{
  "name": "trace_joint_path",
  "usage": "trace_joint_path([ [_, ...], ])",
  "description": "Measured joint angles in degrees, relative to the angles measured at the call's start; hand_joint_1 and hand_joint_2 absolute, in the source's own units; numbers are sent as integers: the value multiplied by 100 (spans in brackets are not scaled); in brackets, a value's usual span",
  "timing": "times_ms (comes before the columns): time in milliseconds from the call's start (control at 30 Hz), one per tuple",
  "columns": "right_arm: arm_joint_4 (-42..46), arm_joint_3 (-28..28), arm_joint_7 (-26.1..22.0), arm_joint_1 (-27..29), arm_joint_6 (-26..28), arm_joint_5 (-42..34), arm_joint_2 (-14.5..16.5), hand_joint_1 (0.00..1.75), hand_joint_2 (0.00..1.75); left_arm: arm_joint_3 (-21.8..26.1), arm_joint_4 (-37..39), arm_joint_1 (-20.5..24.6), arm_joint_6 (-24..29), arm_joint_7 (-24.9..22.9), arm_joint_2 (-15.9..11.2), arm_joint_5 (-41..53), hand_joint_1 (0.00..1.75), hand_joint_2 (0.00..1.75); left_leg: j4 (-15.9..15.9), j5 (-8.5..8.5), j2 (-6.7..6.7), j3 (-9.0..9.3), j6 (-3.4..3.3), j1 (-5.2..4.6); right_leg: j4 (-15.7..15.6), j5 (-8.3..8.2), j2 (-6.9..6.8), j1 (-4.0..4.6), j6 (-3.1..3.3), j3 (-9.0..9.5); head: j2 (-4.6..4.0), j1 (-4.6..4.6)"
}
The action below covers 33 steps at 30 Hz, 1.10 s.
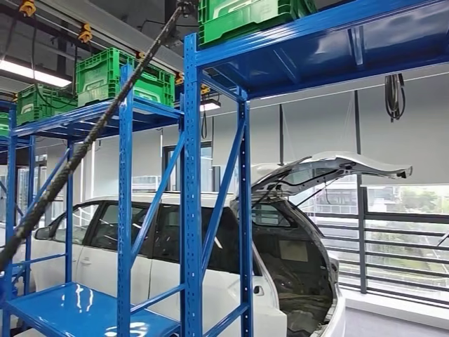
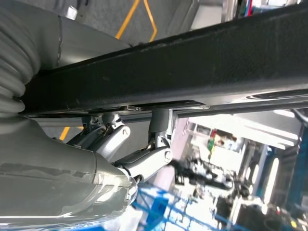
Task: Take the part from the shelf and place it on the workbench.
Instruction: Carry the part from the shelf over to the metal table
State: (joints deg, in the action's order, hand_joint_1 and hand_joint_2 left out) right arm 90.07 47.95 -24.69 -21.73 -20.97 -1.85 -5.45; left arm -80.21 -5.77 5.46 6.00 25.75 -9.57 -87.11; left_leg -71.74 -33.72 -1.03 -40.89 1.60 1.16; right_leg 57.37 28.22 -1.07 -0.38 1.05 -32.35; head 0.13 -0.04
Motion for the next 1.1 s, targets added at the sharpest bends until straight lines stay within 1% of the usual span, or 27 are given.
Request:
trace_joint_path([
  [33, 1, 0, 5, 30, 1, 8, -14, 175, 175, -15, 0, 1, -9, 5, 15, 1, 0, 175, -156, -23, 18, -53, 16, 7, 3, 2, -64, 0, -2, -2, 0, 0],
  [67, 2, 1, 9, 54, 3, 12, -25, 175, 175, -25, 0, -2, -14, 9, 28, 1, 0, 175, -98, 57, 41, -1, 30, 17, 7, 6, -122, 0, -7, -2, 0, 0],
  [100, 5, 1, 14, 69, 5, 16, -31, 175, 175, -32, 0, -5, -14, 13, 36, 1, 0, 175, 157, 214, 80, 146, 39, 28, 13, 12, -174, -1, -17, 0, 0, 0],
  [167, 32, -3, 34, 90, 28, 24, -39, 175, 175, -38, -1, 7, -17, 22, 53, 1, 0, 175, 886, 517, 280, 531, 41, 21, 45, 40, -266, 17, -66, 0, 0, 0],
  [200, 53, -8, 56, 108, 48, 29, -42, 175, 175, -40, -1, 17, -19, 19, 65, 1, 0, 175, 1132, 588, 369, 651, 14, 6, 60, 50, -305, 33, -101, -4, 0, 1],
  [233, 76, -13, 84, 136, 75, 39, -45, 175, 175, -43, -1, 22, -21, 1, 80, 1, 0, 175, 1258, 604, 425, 703, -20, -14, 72, 57, -346, 50, -134, -6, 0, 1],
  [300, 120, -18, 149, 216, 126, 67, -48, 175, 175, -57, -1, -8, -28, -70, 110, 0, 0, 175, 1273, 598, 363, 686, -114, -40, 67, 60, -434, 52, -194, 6, 0, 0],
  [333, 142, -17, 175, 260, 145, 83, -47, 175, 175, -65, -1, -38, -31, -103, 125, -2, 0, 175, 1281, 609, 316, 682, -152, -39, 83, 94, -408, 37, -227, 11, 0, 0],
  [400, 179, -14, 202, 337, 161, 100, -46, 175, 175, -76, 0, -76, -32, -132, 145, -9, 0, 175, 1295, 636, 231, 677, -228, -24, 354, 320, -202, 9, -280, -89, 0, 0],
  [433, 186, -10, 210, 367, 163, 106, -45, 175, 175, -77, 0, -80, -30, -125, 152, -12, 0, 175, 1296, 643, 183, 672, -252, -20, 667, 509, -67, 1, -295, -221, 0, 0],
  [500, 182, 4, 227, 402, 163, 132, -44, 175, 175, -72, 0, -79, -26, -91, 154, -14, 0, 175, 1294, 652, 69, 665, -282, -35, 1421, 833, 40, 1, -295, -554, 0, 0],
  [533, 179, 12, 237, 407, 163, 152, -41, 175, 175, -65, 0, -84, -26, -66, 155, -14, 0, 175, 1292, 655, 6, 665, -290, -49, 1647, 874, 54, 4, -285, -657, 0, 0],
  [567, 178, 19, 242, 402, 163, 173, -33, 175, 175, -52, 0, -90, -26, -39, 155, -15, 0, 175, 1291, 659, -59, 667, -297, -64, 1654, 800, 67, 10, -262, -661, 0, 0],
  [600, 177, 22, 244, 391, 163, 190, -21, 175, 175, -34, 0, -93, -26, -11, 155, -15, 0, 175, 1291, 662, -126, 670, -301, -79, 1445, 633, 100, 19, -225, -564, 0, 0],
  [633, 180, 22, 245, 374, 164, 206, -7, 175, 175, -14, 0, -93, -26, 18, 155, -15, 0, 175, 1290, 666, -195, 675, -304, -90, 1072, 412, 177, 32, -173, -389, 0, 0],
  [667, 183, 22, 245, 351, 166, 222, 5, 175, 175, 9, 0, -86, -26, 48, 160, -15, 0, 175, 1289, 672, -259, 673, -301, -103, 691, 237, 304, 41, -108, -210, 0, 1],
  [700, 189, 22, 246, 326, 167, 239, 13, 175, 175, 33, 0, -77, -27, 73, 162, -15, 0, 175, 1285, 680, -319, 665, -291, -102, 387, 117, 412, 48, -61, -73, 0, 1],
  [733, 195, 22, 246, 299, 169, 258, 14, 175, 175, 58, 0, -69, -28, 96, 162, -15, 0, 175, 1282, 692, -373, 647, -273, -93, 203, 65, 487, 59, -27, 7, 0, 1],
  [767, 198, 21, 247, 271, 171, 275, 13, 175, 175, 85, 0, -68, -32, 117, 159, -15, 0, 175, 1282, 709, -421, 622, -247, -80, 140, 71, 506, 66, -11, 27, 0, 2],
  [800, 202, 19, 246, 238, 174, 287, 13, 175, 175, 114, 0, -72, -37, 133, 151, -15, 0, 175, 1287, 728, -473, 599, -216, -69, 102, 62, 458, 68, -12, 31, 0, 1],
  [833, 203, 15, 244, 201, 177, 296, 12, 175, 175, 137, 1, -79, -45, 149, 145, -15, 0, 175, 1282, 725, -475, 579, -189, -67, 65, 49, 397, 57, -8, 39, 0, 2],
  [900, 199, 5, 231, 114, 178, 297, 11, 175, 175, 172, 2, -71, -60, 170, 140, -15, 0, 175, 1102, 576, -315, 486, -133, -79, -17, 11, 274, 21, 11, 61, 0, 2],
  [967, 168, -9, 210, 45, 170, 287, 1, 175, 175, 203, 2, -28, -62, 182, 135, -15, 0, 175, 510, 228, -82, 224, -73, -62, -46, -6, 132, 10, 26, 66, 0, 2],
  [1000, 145, -15, 199, 22, 161, 282, -8, 175, 175, 220, 2, -10, -61, 183, 133, -15, 0, 175, 154, 75, -26, 69, -42, -43, -44, -5, 55, 9, 26, 62, 0, 2],
  [1033, 119, -20, 191, 9, 152, 279, -19, 175, 175, 236, 2, -3, -60, 177, 132, -15, 0, 175, -94, 0, 6, -33, -11, -19, -43, -3, -20, 7, 22, 59, 0, 3],
  [1067, 94, -22, 186, 0, 140, 275, -31, 175, 175, 246, 2, -6, -56, 163, 133, -15, 0, 175, -156, 27, 31, -44, 19, 5, -39, 2, -88, 4, 15, 56, 0, 3],
  [1100, 72, -25, 183, -9, 130, 270, -43, 175, 175, 253, 2, -12, -49, 147, 132, -15, 0, 175, -2, 150, 62, 50, 45, 29, -33, 9, -149, -3, 2, 57, 0, 3],
])
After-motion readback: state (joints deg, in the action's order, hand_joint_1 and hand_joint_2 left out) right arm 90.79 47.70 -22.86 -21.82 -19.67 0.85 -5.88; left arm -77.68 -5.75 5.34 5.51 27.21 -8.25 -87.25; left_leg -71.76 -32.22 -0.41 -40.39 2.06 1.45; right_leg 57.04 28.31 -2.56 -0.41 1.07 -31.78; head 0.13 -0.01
